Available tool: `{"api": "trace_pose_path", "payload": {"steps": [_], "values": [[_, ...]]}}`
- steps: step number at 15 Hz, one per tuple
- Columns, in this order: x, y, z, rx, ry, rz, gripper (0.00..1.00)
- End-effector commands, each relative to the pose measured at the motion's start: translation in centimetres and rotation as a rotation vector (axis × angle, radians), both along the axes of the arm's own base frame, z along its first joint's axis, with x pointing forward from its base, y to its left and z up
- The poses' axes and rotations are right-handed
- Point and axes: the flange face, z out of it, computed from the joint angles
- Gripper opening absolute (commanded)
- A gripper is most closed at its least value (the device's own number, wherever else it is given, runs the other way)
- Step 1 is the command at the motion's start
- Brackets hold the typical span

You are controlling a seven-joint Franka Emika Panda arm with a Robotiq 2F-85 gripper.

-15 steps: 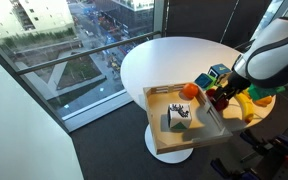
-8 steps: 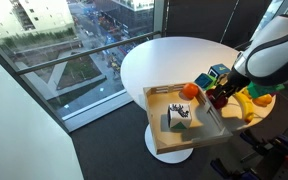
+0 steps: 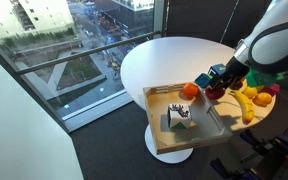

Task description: Put the plastic apple in the bowl

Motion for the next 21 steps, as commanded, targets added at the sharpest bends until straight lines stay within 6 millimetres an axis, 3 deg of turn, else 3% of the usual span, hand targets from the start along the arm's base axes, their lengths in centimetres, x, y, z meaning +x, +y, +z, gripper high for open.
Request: {"api": "trace_pose_path", "payload": {"steps": [1,4,11,21], "values": [[0.9,0.1,2.4,-0.002,-0.006,-0.06,0.56],[1.3,-1.1,3.8,-0.017,-0.018,-0.137,0.56],[1.4,-5.8,6.9,-0.114,-0.013,-0.297,0.56],[-0.6,-11.1,9.5,-0.192,-0.002,-0.414,0.56]]}}
